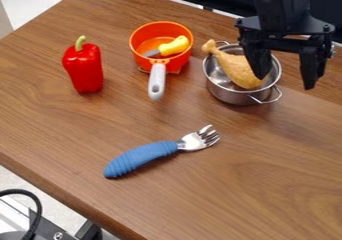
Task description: Move the silver pot to the center of the table
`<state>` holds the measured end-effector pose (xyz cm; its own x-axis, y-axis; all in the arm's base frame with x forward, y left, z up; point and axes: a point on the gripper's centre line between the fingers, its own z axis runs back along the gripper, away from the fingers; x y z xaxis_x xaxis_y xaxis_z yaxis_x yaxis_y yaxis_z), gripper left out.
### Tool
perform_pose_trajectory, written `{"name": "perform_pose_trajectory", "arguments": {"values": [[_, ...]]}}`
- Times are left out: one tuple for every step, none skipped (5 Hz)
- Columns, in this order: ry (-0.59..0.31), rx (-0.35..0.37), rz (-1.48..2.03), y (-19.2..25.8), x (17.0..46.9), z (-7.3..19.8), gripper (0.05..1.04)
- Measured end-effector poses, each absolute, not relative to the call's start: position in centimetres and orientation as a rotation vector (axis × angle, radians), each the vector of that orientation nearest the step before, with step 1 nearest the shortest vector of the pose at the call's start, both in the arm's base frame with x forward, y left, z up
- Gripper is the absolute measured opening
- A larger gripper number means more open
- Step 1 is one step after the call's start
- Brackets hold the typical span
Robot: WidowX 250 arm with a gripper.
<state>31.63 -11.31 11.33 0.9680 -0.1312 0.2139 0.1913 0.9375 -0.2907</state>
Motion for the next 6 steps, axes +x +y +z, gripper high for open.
{"name": "perform_pose_trajectory", "arguments": {"values": [[-0.158,-0.311,-0.155,-11.2,31.3,10.2,1.0],[-0.168,-0.297,-0.128,-11.0,31.8,10.2,1.0],[-0.146,-0.282,-0.125,-10.5,32.3,10.6,1.0],[-0.074,-0.17,-0.259,-9.9,32.5,10.1,1.0],[-0.009,-0.106,-0.409,-9.2,32.6,9.2,1.0],[0.011,-0.11,-0.559,-9.0,32.7,9.4,1.0]]}}
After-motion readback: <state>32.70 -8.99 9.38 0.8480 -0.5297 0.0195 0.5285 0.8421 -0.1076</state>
